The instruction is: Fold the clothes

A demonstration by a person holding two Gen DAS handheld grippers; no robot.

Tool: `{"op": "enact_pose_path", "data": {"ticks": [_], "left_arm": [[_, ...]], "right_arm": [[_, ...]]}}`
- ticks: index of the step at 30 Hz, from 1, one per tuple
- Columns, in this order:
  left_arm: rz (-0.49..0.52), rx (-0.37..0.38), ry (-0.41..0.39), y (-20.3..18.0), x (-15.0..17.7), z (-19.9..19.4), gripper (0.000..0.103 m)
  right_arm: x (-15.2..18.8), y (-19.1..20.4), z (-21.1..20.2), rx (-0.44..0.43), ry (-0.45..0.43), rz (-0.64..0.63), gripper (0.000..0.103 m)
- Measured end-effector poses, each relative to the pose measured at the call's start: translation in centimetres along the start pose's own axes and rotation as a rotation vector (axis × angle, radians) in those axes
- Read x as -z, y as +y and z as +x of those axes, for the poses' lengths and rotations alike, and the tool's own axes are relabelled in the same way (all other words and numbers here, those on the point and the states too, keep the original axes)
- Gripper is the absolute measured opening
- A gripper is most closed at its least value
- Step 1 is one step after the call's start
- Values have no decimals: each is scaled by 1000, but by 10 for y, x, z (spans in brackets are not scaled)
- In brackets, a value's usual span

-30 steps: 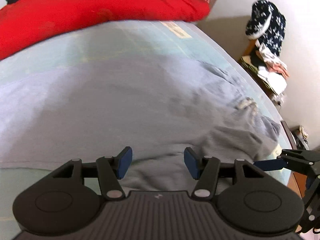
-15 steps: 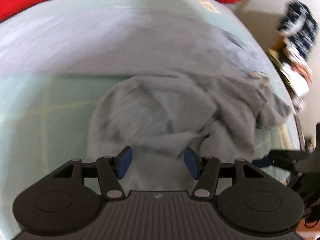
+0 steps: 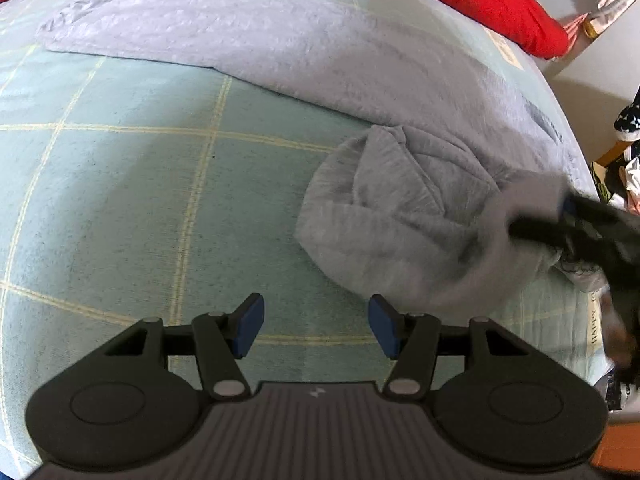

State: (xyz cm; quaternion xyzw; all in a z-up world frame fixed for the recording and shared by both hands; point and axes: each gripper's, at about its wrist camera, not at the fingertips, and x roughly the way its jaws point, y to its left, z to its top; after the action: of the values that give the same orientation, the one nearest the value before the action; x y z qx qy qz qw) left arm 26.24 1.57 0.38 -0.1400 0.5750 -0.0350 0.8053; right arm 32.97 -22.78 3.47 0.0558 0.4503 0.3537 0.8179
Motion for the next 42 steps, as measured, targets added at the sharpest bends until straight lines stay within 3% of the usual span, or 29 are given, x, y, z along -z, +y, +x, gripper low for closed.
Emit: {"op": "enact_pose_path", "data": {"ticks": [7,12,18,23,27,31,36,42], "left_arm": [[28,17,7,8,0,6,58],[117,77,-27,0,-27,23,58],[257,112,-63,-24,-68,47,57],[243,168,-113,-33,-94,53,57],[253,155,-154,-40,-116,64,58],[240,114,-188,-44,-134,69,58],[248,65,-190,-38,-136,64,58],[200,30,-152,-6,-113,50,58]], "right_arm": [[-26,-41,23,159,-25,-7,95],[-36,-70,32,248,-17,19,95],[-30,-67,-3,213,-23,33,95],[-7,-50,-32,155,-2,58,96],[11,-29,-24,146,54,29,96],[16,-8,-13,146,49,-17,96],[10,9,-4,150,33,-91,96],[4,27,4,188,35,-246,95]]}}
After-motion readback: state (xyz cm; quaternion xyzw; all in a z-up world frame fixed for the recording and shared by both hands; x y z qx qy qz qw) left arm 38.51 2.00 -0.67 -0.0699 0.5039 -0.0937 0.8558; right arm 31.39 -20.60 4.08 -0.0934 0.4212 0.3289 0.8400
